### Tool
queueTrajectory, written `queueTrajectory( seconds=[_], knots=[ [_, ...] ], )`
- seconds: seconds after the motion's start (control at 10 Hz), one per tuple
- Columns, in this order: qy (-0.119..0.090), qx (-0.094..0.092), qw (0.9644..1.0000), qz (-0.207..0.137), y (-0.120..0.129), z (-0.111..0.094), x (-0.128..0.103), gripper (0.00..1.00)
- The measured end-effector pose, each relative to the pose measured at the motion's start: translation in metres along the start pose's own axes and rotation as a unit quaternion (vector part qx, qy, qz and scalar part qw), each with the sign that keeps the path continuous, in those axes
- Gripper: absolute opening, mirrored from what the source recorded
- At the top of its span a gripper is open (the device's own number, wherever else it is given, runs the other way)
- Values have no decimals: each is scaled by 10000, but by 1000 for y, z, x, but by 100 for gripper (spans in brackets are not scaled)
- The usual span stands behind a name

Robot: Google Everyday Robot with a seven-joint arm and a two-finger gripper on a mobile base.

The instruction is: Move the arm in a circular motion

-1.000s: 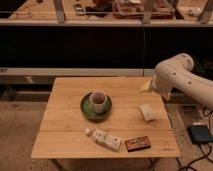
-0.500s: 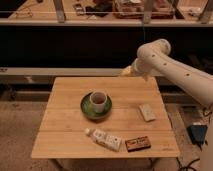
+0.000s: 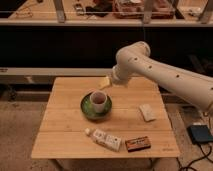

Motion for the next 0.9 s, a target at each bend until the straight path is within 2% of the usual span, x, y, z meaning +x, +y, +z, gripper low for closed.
queueTrajectory(
  seconds=[0.1, 0.2, 0.3, 0.4, 0.6, 0.7, 0.8, 0.9],
  knots=[
    [-260, 123, 9992, -295, -14, -5, -34, 79],
    [-426, 165, 9978, -480, -17, -10, -60, 79],
    [-584, 131, 9961, -647, -13, -15, -86, 79],
    [-713, -8, 9949, -715, 2, -22, -108, 79],
    [-817, -370, 9946, -521, 48, -31, -128, 79],
    [-836, -557, 9942, -391, 71, -34, -133, 79],
    [-809, -865, 9930, -21, 111, -37, -133, 79],
    [-775, -1017, 9916, 207, 133, -36, -127, 79]
  ],
)
